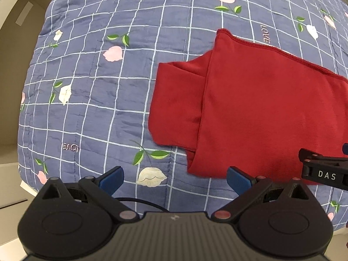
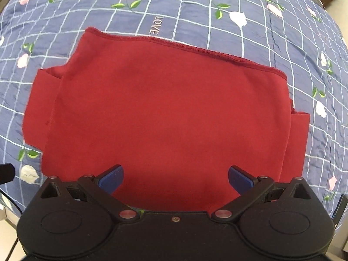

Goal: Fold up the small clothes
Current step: 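Lower both grippers close over the folded red shirt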

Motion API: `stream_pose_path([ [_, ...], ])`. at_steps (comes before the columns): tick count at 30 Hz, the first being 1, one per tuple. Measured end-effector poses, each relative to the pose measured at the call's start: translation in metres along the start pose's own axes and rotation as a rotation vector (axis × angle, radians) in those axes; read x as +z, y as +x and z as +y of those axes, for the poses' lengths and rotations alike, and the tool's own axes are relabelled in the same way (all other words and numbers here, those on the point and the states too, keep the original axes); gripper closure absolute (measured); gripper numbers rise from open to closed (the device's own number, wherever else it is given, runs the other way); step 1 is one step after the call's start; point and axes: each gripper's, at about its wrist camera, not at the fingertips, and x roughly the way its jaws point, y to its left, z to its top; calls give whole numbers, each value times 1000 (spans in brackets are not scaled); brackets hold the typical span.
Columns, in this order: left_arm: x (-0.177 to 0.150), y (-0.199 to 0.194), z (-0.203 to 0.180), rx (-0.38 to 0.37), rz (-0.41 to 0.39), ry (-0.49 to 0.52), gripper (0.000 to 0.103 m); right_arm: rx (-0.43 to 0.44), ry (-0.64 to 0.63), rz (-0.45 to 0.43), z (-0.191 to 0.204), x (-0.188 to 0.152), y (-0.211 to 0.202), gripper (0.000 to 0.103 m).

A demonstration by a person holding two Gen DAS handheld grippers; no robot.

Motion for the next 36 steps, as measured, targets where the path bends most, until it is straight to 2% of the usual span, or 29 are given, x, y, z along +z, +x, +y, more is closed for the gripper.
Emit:
stream_pose_path([
  [7,5,17,-2,6,32,-8,1,-30,-1,42,-4,22,27,1],
  [18,10,28,-3,40,51,6,1,-10,12,22,-1,52,44,1],
  [31,16,33,1,64,51,-3,1,-10,-24,75,7,36,83,1],
  [36,19,36,4,67,47,-13,1,15,19,50,-1,24,90,0],
])
